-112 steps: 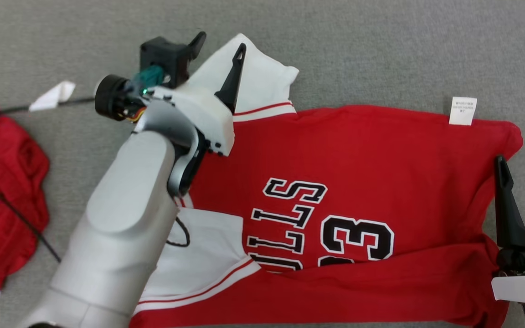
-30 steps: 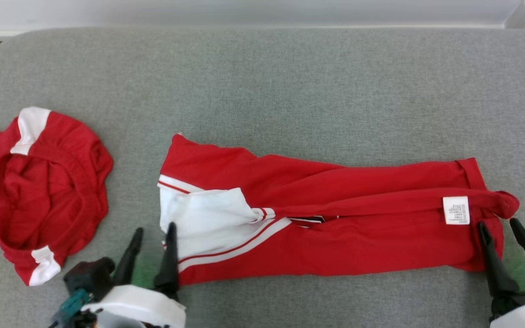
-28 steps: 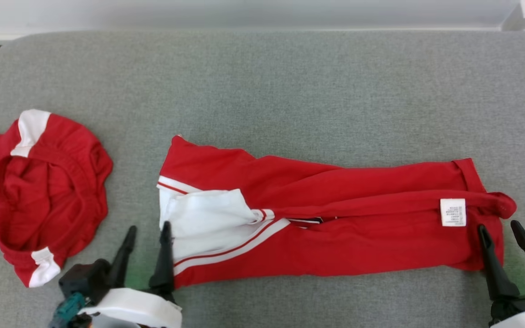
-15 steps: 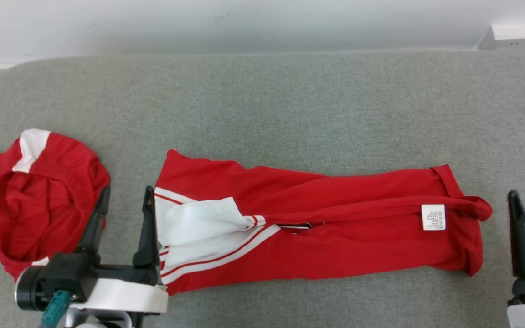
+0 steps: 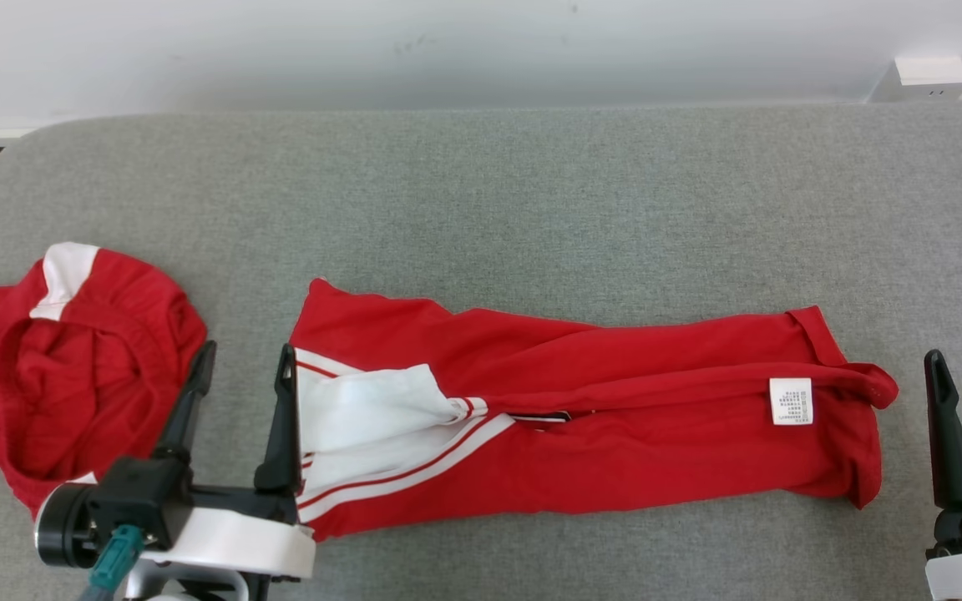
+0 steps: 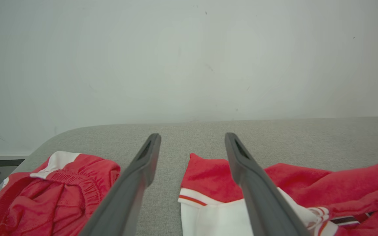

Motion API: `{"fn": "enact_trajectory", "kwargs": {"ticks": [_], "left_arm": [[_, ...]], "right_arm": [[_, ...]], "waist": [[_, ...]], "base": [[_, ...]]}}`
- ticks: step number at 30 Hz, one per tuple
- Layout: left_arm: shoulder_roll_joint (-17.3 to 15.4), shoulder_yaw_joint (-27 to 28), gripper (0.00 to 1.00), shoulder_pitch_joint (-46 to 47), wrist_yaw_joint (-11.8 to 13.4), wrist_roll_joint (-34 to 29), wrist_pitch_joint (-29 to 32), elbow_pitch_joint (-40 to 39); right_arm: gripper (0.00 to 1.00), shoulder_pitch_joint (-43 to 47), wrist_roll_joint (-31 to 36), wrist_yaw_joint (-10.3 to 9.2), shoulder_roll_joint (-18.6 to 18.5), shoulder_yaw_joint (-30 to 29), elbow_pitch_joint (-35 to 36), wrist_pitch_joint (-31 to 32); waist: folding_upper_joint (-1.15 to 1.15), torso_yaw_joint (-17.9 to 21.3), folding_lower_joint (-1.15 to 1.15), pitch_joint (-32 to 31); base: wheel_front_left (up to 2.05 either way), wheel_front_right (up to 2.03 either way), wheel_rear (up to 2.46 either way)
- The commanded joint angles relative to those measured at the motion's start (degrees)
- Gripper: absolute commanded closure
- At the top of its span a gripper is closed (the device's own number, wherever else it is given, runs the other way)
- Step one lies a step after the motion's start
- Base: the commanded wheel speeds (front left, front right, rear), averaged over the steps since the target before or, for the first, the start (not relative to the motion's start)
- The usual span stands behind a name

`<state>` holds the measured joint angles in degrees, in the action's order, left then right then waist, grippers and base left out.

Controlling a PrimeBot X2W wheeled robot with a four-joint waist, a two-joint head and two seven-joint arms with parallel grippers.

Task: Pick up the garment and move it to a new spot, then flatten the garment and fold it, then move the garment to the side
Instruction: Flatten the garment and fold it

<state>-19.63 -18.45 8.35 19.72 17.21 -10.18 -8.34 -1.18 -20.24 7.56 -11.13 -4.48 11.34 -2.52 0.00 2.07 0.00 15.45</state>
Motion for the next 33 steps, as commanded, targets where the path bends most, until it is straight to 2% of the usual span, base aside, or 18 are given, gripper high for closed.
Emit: {"fn": "enact_trajectory", "kwargs": {"ticks": [1, 5, 9, 13, 18, 21, 28, 29, 30, 31, 32, 33], "left_arm": [[-0.2, 0.1, 0.0, 0.3, 0.0, 0.1, 0.1, -0.2], [0.4, -0.3, 0.0, 1.4, 0.1, 0.0, 0.0, -0.5], [1.1, -1.2, 0.0, 3.1, -0.4, -0.3, -0.6, -0.3], [1.9, -1.7, 0.0, 4.5, -0.9, -0.1, -1.4, 0.7], [2.9, -2.0, 0.0, 5.4, -1.2, 0.4, -2.4, 2.2], [3.3, -2.1, 0.0, 5.4, -1.3, 0.5, -2.9, 2.8], [3.1, -1.8, 0.0, 5.3, -1.2, 0.7, -3.6, 3.2], [3.0, -1.7, 0.0, 5.4, -1.1, 0.7, -3.6, 3.2], [3.0, -1.7, 0.0, 5.4, -1.1, 0.7, -3.6, 3.2], [3.0, -1.7, 0.0, 5.4, -1.1, 0.8, -3.7, 3.2], [3.0, -1.8, 0.0, 5.5, -1.2, 0.8, -3.7, 3.2], [3.0, -1.9, 0.0, 5.5, -1.2, 0.8, -3.8, 3.3]], "right_arm": [[0.0, -1.1, -0.4, -0.16, -0.6, -0.3, -0.3, 0.1], [0.0, -3.0, -1.7, -0.16, -2.1, -1.3, -3.3, 0.2], [0.0, -7.1, -3.6, -0.16, -5.4, -0.6, -9.9, -0.3], [0.0, -10.3, -5.5, -0.16, -7.9, 3.4, -16.7, -0.5], [0.0, -10.2, -8.1, -0.16, -9.2, 9.5, -22.6, -0.3], [0.0, -8.2, -10.0, -0.16, -9.3, 12.0, -24.4, -0.4], [0.0, -5.4, -14.2, -0.01, -9.8, 19.2, -25.3, 4.3], [0.35, -5.8, -14.8, 0.05, -10.0, 20.0, -25.2, 4.9], [0.35, -5.8, -14.8, 0.05, -10.0, 20.0, -25.2, 4.9], [0.95, -6.5, -15.2, 0.08, -10.5, 20.4, -25.0, 4.9], [1.0, -7.1, -15.9, 0.08, -10.7, 20.7, -24.9, 5.1], [1.0, -7.5, -16.4, 0.07, -11.1, 20.9, -24.9, 5.2]], "waist": [[0.0, 0.0, 0.0, 0.2], [0.0, -0.5, 0.0, 1.5], [0.0, -1.6, 0.0, 3.8], [0.0, -2.9, 0.0, 5.5], [0.0, -3.7, 0.0, 6.3], [0.0, -4.0, 0.0, 6.2], [0.0, -3.2, 0.0, 6.0], [0.0, -3.1, 0.0, 6.0], [0.0, -3.1, 0.0, 6.0], [0.0, -2.9, 0.0, 6.1], [0.0, -2.9, 0.0, 6.1], [0.0, -2.9, 0.0, 6.0]], "base": [[0.0, 0.0, 0.0], [0.0, 0.0, 0.0], [0.0, 0.0, 0.0], [0.0, 0.0, 0.0], [0.0, 0.0, 0.0], [0.0, 0.0, 0.0], [0.0, 0.0, 0.0], [0.0, 0.0, 0.0], [0.0, 0.0, 0.0], [0.0, 0.0, 0.0], [0.0, 0.0, 0.0], [0.0, 0.0, 0.0]]}}
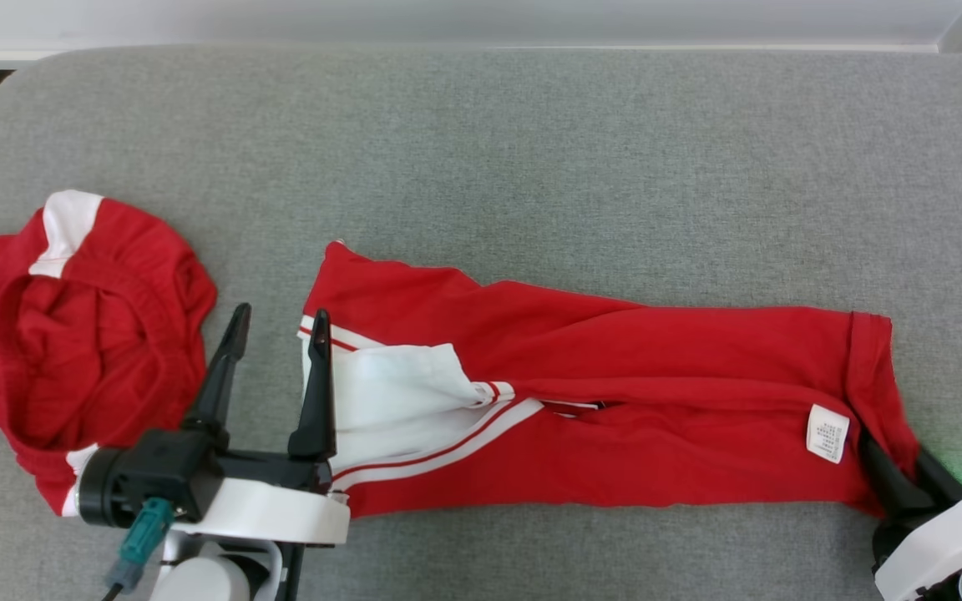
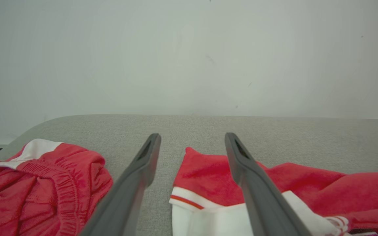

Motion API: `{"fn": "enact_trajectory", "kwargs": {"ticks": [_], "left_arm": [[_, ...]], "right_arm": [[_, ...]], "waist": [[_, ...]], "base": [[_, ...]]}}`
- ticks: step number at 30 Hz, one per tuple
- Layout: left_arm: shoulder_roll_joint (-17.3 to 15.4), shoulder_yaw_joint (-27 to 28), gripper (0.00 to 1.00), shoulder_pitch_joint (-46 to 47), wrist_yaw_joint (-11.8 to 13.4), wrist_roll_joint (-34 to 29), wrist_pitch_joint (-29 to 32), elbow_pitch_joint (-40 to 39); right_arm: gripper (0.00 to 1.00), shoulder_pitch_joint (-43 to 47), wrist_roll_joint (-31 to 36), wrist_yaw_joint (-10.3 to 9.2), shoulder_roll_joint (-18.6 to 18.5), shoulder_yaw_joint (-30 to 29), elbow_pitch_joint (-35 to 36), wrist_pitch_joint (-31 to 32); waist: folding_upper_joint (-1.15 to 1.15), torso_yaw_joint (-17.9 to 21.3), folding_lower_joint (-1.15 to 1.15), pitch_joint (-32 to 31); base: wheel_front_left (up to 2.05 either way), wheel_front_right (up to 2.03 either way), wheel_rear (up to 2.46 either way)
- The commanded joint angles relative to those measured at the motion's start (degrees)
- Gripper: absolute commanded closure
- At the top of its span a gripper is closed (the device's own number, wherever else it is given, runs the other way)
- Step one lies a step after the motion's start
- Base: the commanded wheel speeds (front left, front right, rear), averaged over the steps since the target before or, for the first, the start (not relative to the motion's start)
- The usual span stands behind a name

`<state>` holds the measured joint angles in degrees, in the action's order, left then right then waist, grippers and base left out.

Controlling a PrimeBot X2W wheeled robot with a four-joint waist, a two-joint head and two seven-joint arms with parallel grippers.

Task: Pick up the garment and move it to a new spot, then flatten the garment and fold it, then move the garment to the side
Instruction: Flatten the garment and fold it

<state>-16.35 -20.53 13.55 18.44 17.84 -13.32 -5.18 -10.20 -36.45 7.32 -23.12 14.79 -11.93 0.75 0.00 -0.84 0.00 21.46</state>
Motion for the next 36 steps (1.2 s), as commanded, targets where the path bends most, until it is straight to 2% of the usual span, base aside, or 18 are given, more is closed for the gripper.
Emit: {"fn": "enact_trajectory", "kwargs": {"ticks": [1, 6, 13, 16, 20, 24, 29, 32, 36], "left_arm": [[-0.3, 0.1, 0.0, 0.3, 0.0, 0.2, -0.6, 0.2], [0.0, 0.2, 0.0, -0.2, 0.2, 0.6, -0.7, 0.6], [-0.3, 0.9, 0.0, -2.1, 1.0, 1.1, -0.9, 0.5], [-0.5, 1.0, 0.0, -2.7, 1.2, 1.4, -0.8, 0.5], [-0.8, 1.0, 0.0, -3.4, 1.0, 1.8, -0.7, 0.5], [-1.0, 0.9, 0.0, -3.9, 0.9, 2.2, -0.4, 0.9], [-0.9, 0.3, 0.0, -4.3, 0.7, 2.6, 0.0, 1.1], [-0.4, -0.5, 0.0, -3.8, 0.4, 2.6, 0.2, 1.3], [0.4, -1.9, 0.0, -2.4, -0.5, 2.6, 0.2, 1.9]], "right_arm": [[1.0, 1.0, -0.6, 0.24, 0.4, 1.4, -1.3, 1.3], [1.0, 0.9, -1.9, 0.03, -2.5, -2.8, -0.5, -1.3], [1.0, 4.3, -1.8, 0.05, -4.4, -13.2, -0.8, -2.9], [1.0, 5.2, -1.6, 0.05, -5.0, -16.3, -0.7, -2.0], [1.0, 4.9, -0.7, 0.06, -4.7, -17.2, 2.1, 0.9], [1.0, 3.3, -0.9, 0.09, -2.3, -15.3, 8.3, 6.1], [1.0, 0.4, -2.5, 0.09, 4.4, -9.5, 15.0, 12.0], [1.0, -2.1, -4.1, 0.09, 9.0, -4.1, 15.4, 13.4], [1.0, -5.6, -6.0, 0.09, 14.3, 2.8, 12.8, 12.3]], "waist": [[0.0, 0.0, 0.0, -0.1], [0.0, -0.2, 0.0, -1.0], [0.0, 0.2, 0.0, -3.2], [0.0, 0.4, 0.0, -4.1], [0.0, 0.8, 0.0, -5.4], [0.0, 1.0, 0.0, -7.0], [0.0, 0.7, 0.0, -8.3], [0.0, -0.2, 0.0, -8.5], [0.0, -2.6, 0.0, -7.9]], "base": [[0.0, 0.0, 0.0], [0.0, 0.0, 0.0], [0.0, 0.0, 0.0], [0.0, 0.0, 0.0], [0.0, 0.0, 0.0], [0.0, 0.0, 0.0], [0.0, 0.0, 0.0], [0.0, 0.0, 0.0], [0.0, 0.0, 0.0]]}}
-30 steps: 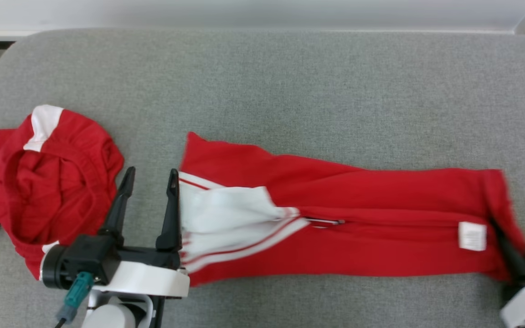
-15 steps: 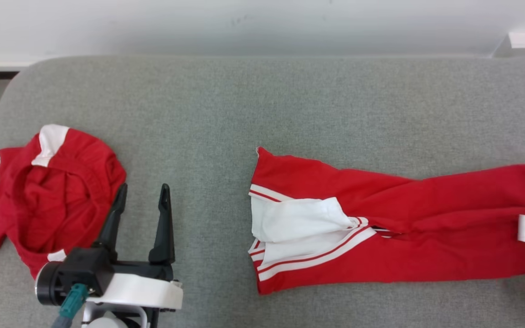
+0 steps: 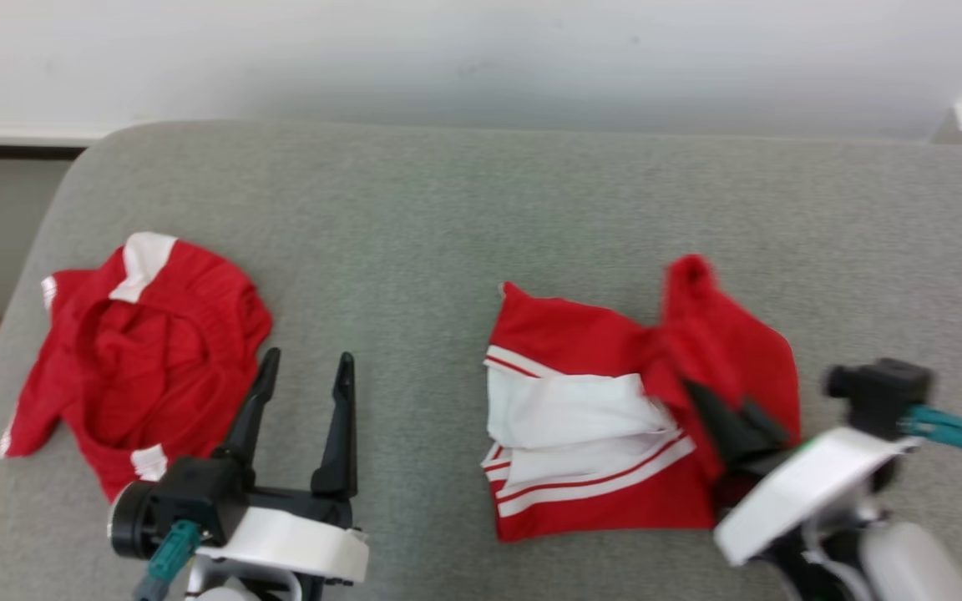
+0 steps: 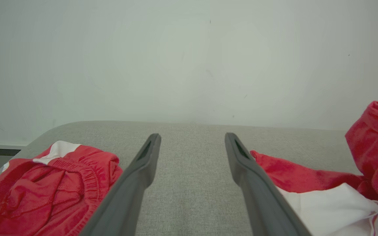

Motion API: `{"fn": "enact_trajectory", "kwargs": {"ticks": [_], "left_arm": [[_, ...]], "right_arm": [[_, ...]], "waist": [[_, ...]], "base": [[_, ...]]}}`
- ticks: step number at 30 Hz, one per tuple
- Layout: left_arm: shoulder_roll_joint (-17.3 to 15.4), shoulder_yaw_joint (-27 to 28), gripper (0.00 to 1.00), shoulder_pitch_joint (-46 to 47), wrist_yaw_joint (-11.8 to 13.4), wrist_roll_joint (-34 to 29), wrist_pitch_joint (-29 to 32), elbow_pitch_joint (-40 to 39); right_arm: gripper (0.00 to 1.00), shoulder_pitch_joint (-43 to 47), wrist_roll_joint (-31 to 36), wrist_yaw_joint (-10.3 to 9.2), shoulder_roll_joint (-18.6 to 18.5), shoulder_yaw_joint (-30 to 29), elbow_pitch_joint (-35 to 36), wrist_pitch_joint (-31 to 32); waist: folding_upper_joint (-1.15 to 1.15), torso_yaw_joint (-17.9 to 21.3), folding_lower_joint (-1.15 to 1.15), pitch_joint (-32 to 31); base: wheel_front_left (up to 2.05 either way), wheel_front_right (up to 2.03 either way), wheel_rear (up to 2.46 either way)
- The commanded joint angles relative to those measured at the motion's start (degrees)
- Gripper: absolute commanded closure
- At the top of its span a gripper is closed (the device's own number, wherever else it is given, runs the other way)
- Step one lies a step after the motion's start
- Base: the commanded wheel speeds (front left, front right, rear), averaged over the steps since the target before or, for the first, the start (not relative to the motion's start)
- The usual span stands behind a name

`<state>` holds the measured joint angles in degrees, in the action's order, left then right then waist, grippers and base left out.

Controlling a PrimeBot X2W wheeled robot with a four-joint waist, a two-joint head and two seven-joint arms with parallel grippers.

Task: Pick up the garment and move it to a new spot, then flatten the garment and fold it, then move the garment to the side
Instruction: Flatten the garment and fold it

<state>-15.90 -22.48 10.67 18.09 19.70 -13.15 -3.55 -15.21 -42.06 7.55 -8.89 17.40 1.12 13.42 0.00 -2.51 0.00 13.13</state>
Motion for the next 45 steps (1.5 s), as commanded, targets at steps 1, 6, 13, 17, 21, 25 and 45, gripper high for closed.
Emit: {"fn": "enact_trajectory", "kwargs": {"ticks": [1, 6, 13, 17, 21, 25, 45], "left_arm": [[0.1, -0.1, 0.0, 0.9, -0.4, 0.8, -0.1, 0.4], [1.4, -1.2, 0.0, 2.9, -1.2, 0.5, -0.7, 1.4], [3.0, -1.5, 0.0, 4.9, -1.7, 0.2, -1.4, 2.8], [3.5, -1.2, 0.0, 5.3, -1.9, 0.1, -1.7, 3.5], [3.6, -0.6, 0.0, 4.5, -1.7, 0.0, -1.9, 3.9], [3.1, 0.2, 0.0, 3.7, -1.8, -0.2, -2.0, 4.0], [-1.5, 3.2, 0.0, 1.0, 0.4, -1.7, -1.0, 1.7]], "right_arm": [[1.0, -1.6, -0.7, -0.14, 1.0, 1.8, -1.2, -0.8], [1.0, -6.2, -2.1, -0.13, 3.4, 10.3, -6.6, -3.7], [0.9, -10.7, -3.0, -0.14, 3.5, 16.5, -15.9, -8.1], [0.0, -12.4, -1.4, -0.14, 2.0, 19.1, -18.6, -11.3], [0.0, -13.7, 1.1, -0.14, 0.1, 22.1, -16.5, -16.6], [0.0, -14.4, 3.3, -0.14, -2.6, 23.4, -12.3, -20.7], [0.0, 5.0, 20.2, -0.13, -4.1, -18.4, 3.4, -21.0]], "waist": [[0.0, -1.5, 0.0, 0.7], [0.0, -4.3, 0.0, 2.9], [0.0, -6.5, 0.0, 5.4], [0.0, -6.7, 0.0, 5.9], [0.0, -5.9, 0.0, 5.6], [0.0, -4.4, 0.0, 5.1], [0.0, 2.8, 0.0, 2.1]], "base": [[0.0, 0.0, 0.0], [0.0, 0.0, 0.0], [0.0, 0.0, 0.0], [0.0, 0.0, 0.0], [0.0, 0.0, 0.0], [0.0, 0.0, 0.0], [0.0, 0.0, 0.0]]}}
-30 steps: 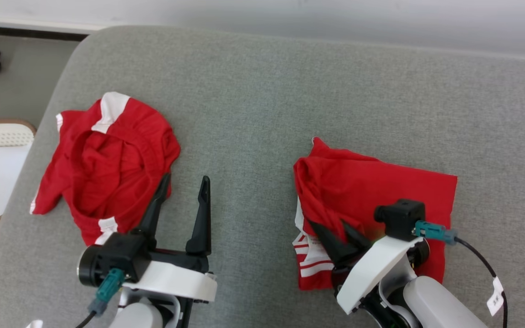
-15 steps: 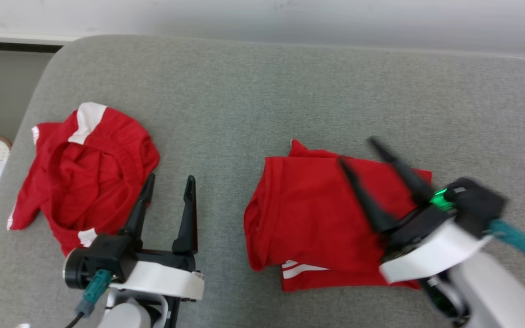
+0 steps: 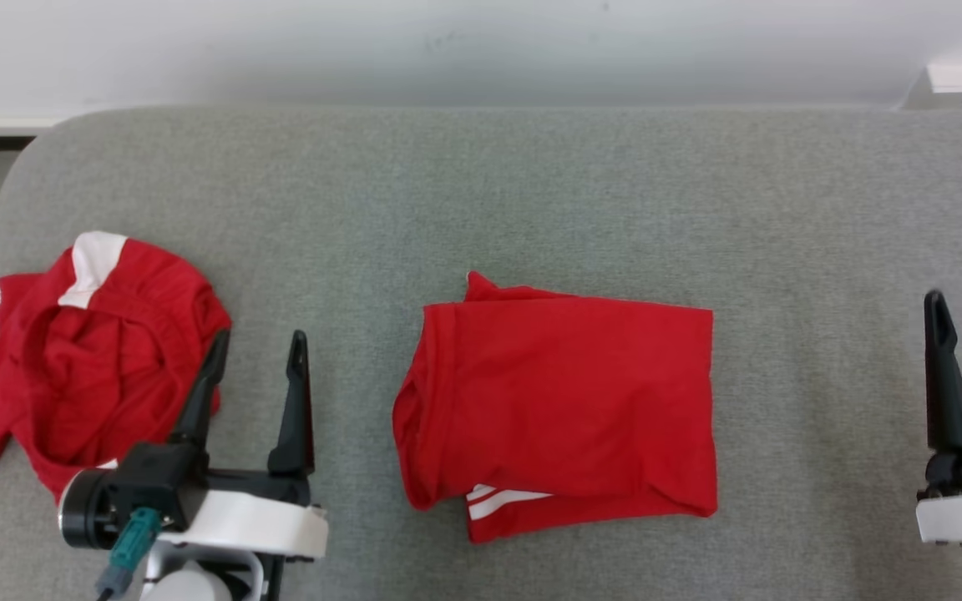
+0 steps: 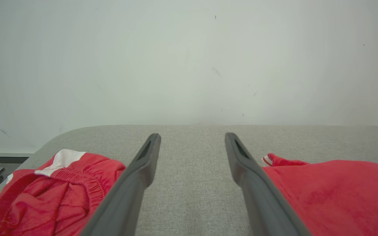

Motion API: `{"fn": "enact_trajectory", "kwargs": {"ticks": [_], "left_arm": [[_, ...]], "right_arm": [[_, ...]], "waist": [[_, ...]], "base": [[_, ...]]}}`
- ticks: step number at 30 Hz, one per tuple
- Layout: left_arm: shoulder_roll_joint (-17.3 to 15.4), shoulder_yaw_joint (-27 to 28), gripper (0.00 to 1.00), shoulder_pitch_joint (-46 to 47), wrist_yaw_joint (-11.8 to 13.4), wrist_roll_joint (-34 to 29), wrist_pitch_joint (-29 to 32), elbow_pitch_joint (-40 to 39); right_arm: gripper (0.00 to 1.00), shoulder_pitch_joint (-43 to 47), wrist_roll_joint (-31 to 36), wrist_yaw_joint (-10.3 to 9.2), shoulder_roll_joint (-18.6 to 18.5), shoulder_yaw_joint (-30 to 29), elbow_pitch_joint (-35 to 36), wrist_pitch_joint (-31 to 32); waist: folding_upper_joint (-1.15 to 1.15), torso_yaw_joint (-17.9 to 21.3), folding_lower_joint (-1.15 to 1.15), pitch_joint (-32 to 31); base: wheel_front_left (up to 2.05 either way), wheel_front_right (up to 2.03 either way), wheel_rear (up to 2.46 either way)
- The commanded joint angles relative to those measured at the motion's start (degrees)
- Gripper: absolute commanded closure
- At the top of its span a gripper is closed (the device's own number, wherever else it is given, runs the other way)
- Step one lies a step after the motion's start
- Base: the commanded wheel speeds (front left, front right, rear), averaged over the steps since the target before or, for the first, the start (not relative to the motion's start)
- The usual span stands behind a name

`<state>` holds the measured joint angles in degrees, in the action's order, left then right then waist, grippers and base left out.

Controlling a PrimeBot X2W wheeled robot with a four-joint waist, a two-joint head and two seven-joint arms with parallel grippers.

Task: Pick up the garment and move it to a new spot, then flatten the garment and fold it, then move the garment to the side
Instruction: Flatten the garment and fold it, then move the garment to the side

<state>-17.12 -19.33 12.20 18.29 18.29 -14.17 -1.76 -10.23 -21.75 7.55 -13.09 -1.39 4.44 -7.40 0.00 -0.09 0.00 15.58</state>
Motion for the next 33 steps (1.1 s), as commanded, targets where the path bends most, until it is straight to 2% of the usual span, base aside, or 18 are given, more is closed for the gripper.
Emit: {"fn": "enact_trajectory", "kwargs": {"ticks": [1, 7, 16, 33], "left_arm": [[-0.5, 0.2, 0.0, -1.0, 0.4, -0.1, 0.1, -0.1], [-1.6, -0.3, 0.0, -3.5, 0.3, 0.0, 0.9, 0.1], [-1.2, -1.2, 0.0, -6.9, -0.3, 1.5, 0.6, 1.8], [-1.9, -1.2, 0.0, -8.1, -1.0, 2.4, -0.2, 3.6]], "right_arm": [[0.0, 1.0, -0.1, -0.14, 0.3, -0.4, 0.6, 0.3], [0.0, 6.4, 0.5, -0.14, 2.0, -0.2, 3.1, 3.3], [0.0, 12.3, 0.3, -0.14, 3.8, 0.3, 4.7, 6.0], [0.0, 16.5, 1.7, -0.14, 5.1, -1.1, 8.1, 9.6]], "waist": [[0.0, 0.7, 0.0, -0.8], [0.0, 2.0, 0.0, -3.5], [0.0, 2.1, 0.0, -8.3], [0.0, 1.6, 0.0, -11.2]], "base": [[0.0, 0.0, 0.0], [0.0, 0.0, 0.0], [0.0, 0.0, 0.0], [0.0, 0.0, 0.0]]}}
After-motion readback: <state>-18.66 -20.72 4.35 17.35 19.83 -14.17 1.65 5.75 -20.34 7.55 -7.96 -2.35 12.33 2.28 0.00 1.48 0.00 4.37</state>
